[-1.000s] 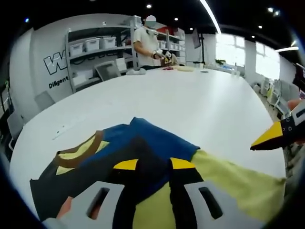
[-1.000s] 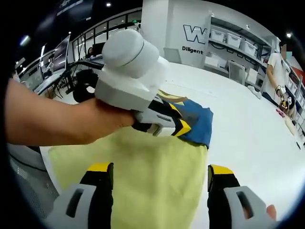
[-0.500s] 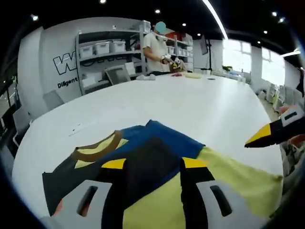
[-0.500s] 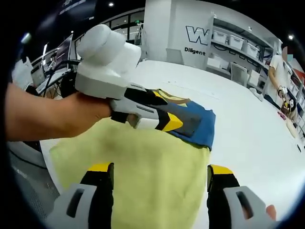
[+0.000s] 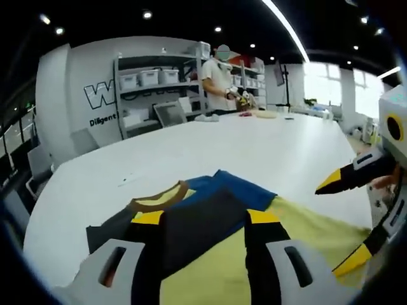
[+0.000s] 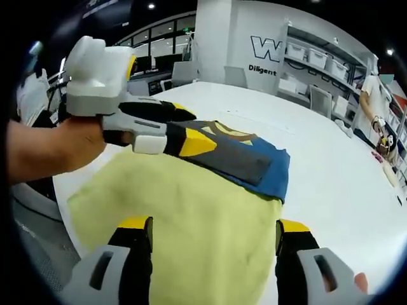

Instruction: Fold the garment on the visible template until the final outline fits inside the template.

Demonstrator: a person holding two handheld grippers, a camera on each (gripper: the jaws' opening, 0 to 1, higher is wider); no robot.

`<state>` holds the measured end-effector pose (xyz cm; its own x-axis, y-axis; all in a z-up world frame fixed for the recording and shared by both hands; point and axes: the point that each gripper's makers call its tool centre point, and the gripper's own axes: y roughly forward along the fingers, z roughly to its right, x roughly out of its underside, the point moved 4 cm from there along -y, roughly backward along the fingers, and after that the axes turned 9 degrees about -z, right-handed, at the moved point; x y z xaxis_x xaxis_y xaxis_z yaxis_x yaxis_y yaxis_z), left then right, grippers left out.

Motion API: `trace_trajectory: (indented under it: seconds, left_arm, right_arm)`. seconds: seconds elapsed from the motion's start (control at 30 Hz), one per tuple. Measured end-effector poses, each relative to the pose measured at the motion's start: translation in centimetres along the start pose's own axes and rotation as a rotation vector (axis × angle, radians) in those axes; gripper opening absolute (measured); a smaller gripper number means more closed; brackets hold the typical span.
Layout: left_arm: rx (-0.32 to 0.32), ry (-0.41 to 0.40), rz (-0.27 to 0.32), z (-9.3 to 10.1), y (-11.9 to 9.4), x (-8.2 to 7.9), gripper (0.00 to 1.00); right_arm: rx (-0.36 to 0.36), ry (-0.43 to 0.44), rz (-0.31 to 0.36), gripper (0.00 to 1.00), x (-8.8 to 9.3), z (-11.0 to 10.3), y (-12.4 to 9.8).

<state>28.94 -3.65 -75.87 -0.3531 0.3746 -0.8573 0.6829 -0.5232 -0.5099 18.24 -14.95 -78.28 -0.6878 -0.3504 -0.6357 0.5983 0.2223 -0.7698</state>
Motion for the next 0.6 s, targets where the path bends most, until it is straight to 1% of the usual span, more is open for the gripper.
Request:
trace_trajectory:
  seconds: [0.03,0.1,0.2,0.3,0.37,0.43,0.6]
  left_arm:
    - [-0.004,-0.002,0.002,-0.2,-0.2,0.0,0.46]
    - [-0.019,-0.024,0.011,-1.0,-1.5,0.3,0.47]
    - [-0.05,-0.024,0.025,-2.1,-3.3,0.8,0.47]
    - [-0.068,-0.033,0.01,-3.0,-4.5,1.4,0.47]
    - [-0.08,-0.038,0.018,-3.4,-5.3,1.7,0.46]
    - [-0.094,-0.052,0.012,-3.8,-6.1,2.1,0.46]
    - [-0.11,-0.064,0.025,-4.3,-8.2,2.5,0.46]
  right_arm:
    - [0.0,0.0,0.0,0.76,0.0,0.0,0.0]
    - [0.0,-0.001,-0.001,0.76,0.0,0.0,-0.1]
    - [0.001,-0.003,0.001,0.76,0.0,0.0,-0.2]
    - [0.0,-0.008,-0.001,0.76,0.0,-0.1,-0.1]
    - [-0.001,-0.01,0.0,0.76,0.0,-0.2,-0.1]
    - [-0.001,-0.014,-0.001,0.76,0.1,-0.2,-0.1]
    - [0.0,-0.017,-0.003,0.75,0.1,-0.2,-0.2]
